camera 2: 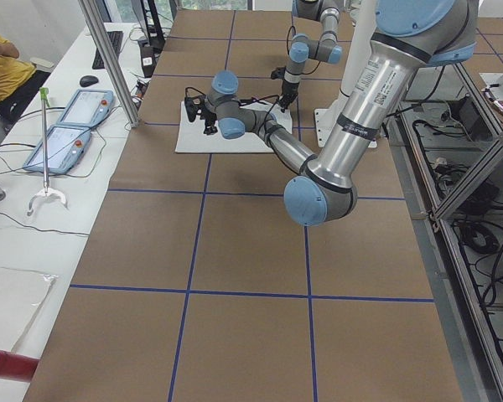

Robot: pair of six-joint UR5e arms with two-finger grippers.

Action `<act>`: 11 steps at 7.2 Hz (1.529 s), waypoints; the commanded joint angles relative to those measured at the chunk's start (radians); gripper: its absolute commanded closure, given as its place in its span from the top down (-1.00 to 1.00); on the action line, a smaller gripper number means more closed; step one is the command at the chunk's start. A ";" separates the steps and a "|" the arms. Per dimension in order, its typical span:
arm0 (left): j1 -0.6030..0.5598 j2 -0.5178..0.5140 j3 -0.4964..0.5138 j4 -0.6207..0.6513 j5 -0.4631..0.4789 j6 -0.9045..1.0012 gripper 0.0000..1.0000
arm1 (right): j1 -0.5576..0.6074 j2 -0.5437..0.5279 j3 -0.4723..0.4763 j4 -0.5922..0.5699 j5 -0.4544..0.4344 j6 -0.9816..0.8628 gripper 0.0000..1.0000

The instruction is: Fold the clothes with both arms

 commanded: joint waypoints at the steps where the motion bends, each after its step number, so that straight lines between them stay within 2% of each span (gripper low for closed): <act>1: 0.000 0.001 -0.010 0.011 0.002 -0.001 0.29 | -0.001 0.001 0.007 0.000 0.003 0.000 -1.00; 3: 0.000 0.003 -0.013 0.011 0.003 -0.006 0.31 | 0.002 0.003 0.041 -0.001 0.004 0.000 -1.00; 5: 0.038 0.030 -0.074 0.011 0.012 -0.148 0.31 | 0.002 0.000 0.043 -0.001 0.006 0.000 -1.00; 7: 0.182 0.136 -0.244 0.061 0.093 -0.255 0.31 | 0.005 -0.005 0.049 -0.001 0.009 -0.006 -1.00; 8: 0.295 0.182 -0.321 0.107 0.156 -0.367 0.31 | 0.005 -0.012 0.052 0.000 0.012 -0.007 -1.00; 9: 0.409 0.213 -0.350 0.130 0.269 -0.423 0.31 | 0.005 -0.014 0.052 0.000 0.019 -0.006 -1.00; 11: 0.505 0.263 -0.349 0.147 0.293 -0.496 0.31 | 0.004 -0.017 0.052 0.000 0.018 -0.007 -1.00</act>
